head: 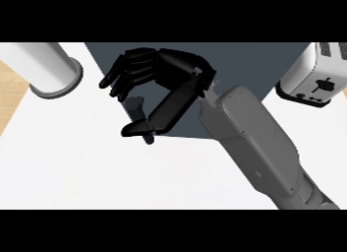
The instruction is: Pick up the bottled water, place it into the cabinet and close the cabinet
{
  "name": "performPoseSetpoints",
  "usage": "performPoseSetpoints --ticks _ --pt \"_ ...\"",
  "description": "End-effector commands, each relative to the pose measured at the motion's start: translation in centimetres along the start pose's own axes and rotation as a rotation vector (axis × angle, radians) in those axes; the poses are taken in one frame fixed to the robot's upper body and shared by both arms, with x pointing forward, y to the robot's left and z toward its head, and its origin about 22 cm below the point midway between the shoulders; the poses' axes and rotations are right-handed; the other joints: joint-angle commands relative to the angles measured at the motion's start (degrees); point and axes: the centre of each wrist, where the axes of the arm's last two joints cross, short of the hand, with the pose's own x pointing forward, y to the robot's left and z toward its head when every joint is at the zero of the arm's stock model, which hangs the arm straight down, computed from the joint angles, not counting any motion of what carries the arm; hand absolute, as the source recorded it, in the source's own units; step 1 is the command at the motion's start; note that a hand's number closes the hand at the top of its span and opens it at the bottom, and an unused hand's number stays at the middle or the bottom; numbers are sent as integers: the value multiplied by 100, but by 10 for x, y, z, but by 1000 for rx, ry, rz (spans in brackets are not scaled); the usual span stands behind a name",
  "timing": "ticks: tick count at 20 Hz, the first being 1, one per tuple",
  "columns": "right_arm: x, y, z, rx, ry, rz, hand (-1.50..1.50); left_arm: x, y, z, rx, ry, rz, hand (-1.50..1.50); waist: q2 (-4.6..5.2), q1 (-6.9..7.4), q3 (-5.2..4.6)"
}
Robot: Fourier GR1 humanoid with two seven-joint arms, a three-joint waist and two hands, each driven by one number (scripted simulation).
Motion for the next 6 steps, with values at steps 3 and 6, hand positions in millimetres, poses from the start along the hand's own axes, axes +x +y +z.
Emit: performPoseSetpoints --ticks 3,6 --pt "60 -39 6 -257 -148 69 -150 -4 -5 -8 -54 -10 24 -150 113 43 16" --pt "63 -33 1 -261 -142 73 -150 -3 -3 -16 -35 -16 3 -150 111 -29 16"
